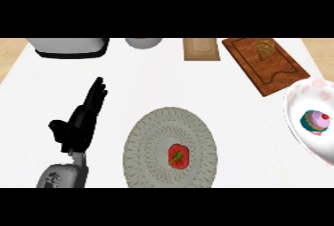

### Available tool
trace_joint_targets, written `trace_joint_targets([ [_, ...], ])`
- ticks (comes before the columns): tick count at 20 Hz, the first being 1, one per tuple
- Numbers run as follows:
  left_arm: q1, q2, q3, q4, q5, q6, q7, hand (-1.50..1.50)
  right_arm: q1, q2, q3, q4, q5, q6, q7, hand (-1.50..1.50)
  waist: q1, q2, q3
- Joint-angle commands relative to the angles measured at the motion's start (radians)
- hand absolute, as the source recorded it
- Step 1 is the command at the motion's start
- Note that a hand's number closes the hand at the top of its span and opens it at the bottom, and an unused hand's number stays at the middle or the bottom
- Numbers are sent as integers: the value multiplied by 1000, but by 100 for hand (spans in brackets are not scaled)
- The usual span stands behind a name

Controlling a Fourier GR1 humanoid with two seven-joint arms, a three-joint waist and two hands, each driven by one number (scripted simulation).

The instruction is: Pick the cupcake from the placemat and place it in the bowl

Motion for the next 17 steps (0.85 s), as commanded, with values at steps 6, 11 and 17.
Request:
trace_joint_targets([
  [6, 12, 1, -21, -65, -14, -2, 47, 0, -1, -145, -92, 234, -94, 311, -55, -150, 9, 2, 1],
  [11, 5, -2, -7, 0, -3, -13, -12, 0, 55, -175, -87, 280, -88, 396, -149, -150, 7, 5, 2],
  [17, 5, 2, 12, 46, -2, -11, -34, 0, 127, -145, -69, 235, -83, 381, -230, -150, 0, 4, 2],
])
